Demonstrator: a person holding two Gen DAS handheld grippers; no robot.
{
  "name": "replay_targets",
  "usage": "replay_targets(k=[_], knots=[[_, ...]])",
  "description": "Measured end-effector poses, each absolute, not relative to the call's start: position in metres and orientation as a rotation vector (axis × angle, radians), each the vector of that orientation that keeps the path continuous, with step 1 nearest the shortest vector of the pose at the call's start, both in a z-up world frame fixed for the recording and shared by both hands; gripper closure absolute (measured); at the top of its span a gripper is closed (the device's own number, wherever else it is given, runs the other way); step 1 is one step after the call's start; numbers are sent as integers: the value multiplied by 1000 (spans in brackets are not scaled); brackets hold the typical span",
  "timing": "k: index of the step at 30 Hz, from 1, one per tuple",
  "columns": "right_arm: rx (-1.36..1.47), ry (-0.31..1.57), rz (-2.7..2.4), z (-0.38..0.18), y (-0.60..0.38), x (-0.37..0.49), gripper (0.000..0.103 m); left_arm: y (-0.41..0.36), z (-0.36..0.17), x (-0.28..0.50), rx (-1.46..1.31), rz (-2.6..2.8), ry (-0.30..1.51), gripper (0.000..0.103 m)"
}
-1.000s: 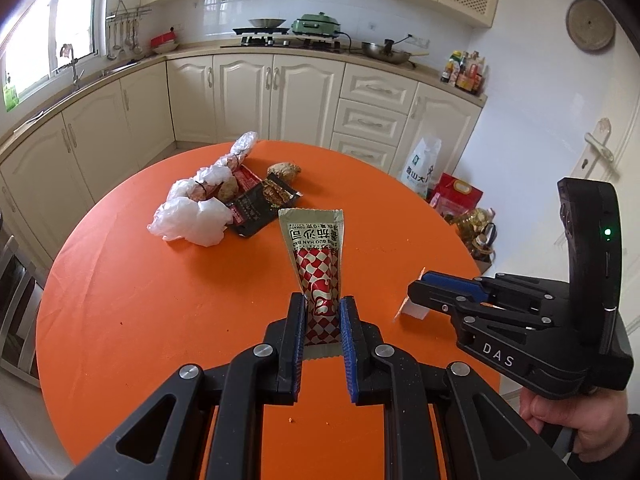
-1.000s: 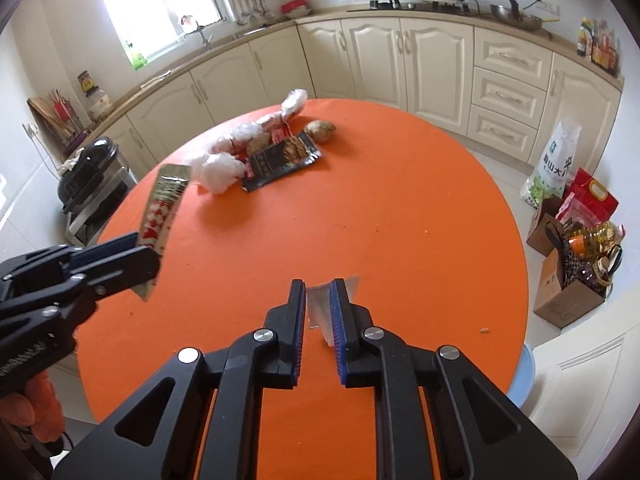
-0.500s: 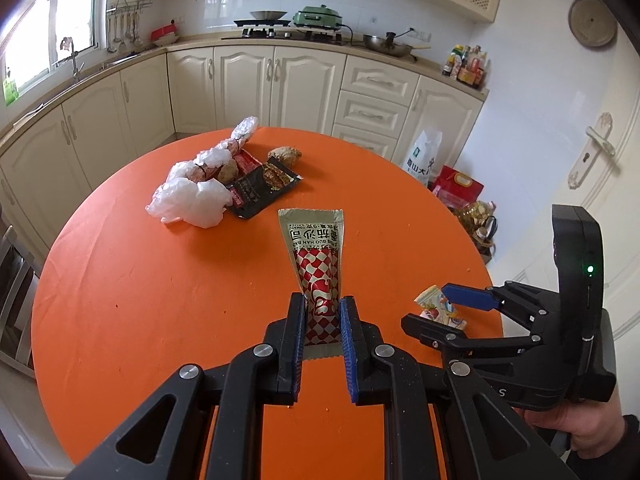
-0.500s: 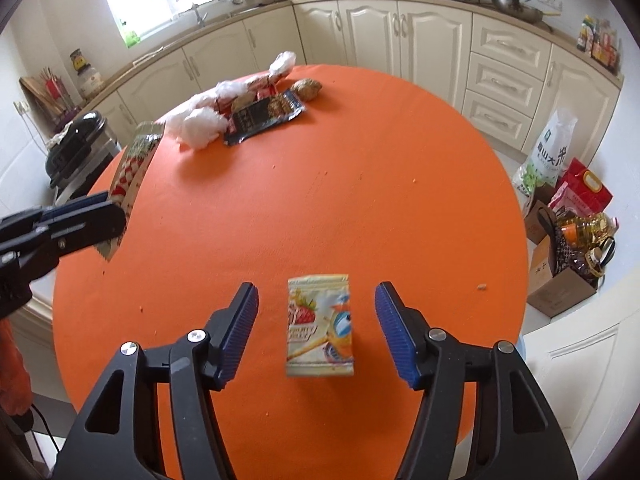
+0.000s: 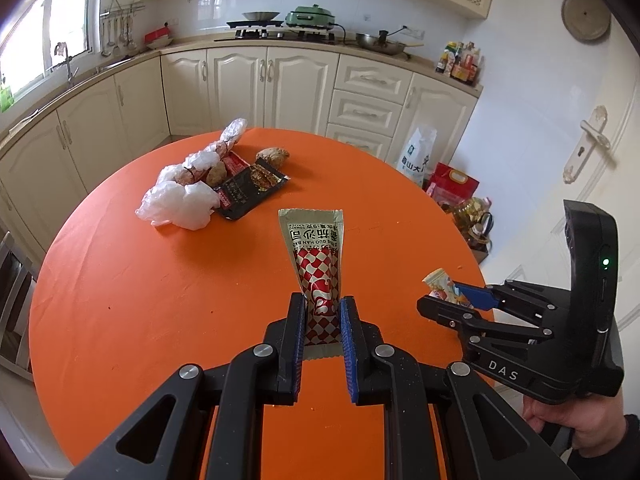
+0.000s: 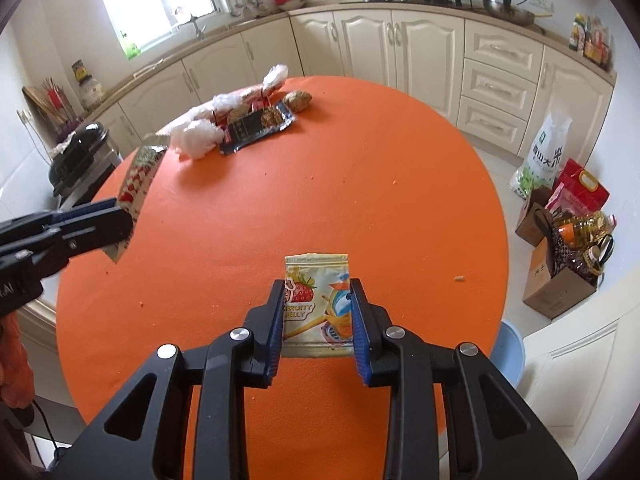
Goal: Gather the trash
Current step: 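Grasp the fruit jelly packet with the right tool and lift it, then carry the sauce packet and jelly packet to the blue bin and open both tools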
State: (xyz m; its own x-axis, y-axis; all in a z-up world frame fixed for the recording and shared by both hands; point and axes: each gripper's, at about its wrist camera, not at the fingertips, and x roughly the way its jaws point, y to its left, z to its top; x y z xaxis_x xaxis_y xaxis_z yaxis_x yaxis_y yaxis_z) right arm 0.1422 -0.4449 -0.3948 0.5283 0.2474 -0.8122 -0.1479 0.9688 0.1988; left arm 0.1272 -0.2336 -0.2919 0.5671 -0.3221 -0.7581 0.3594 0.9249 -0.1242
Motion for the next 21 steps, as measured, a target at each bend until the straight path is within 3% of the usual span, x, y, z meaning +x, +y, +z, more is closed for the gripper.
replay_targets(k=[11, 21], knots=[[180, 854, 204, -342, -490, 143, 74, -275, -260, 124, 116, -472, 818, 90], [270, 766, -7, -311, -605, 123, 74, -377, -239, 134, 196, -660, 772, 90]])
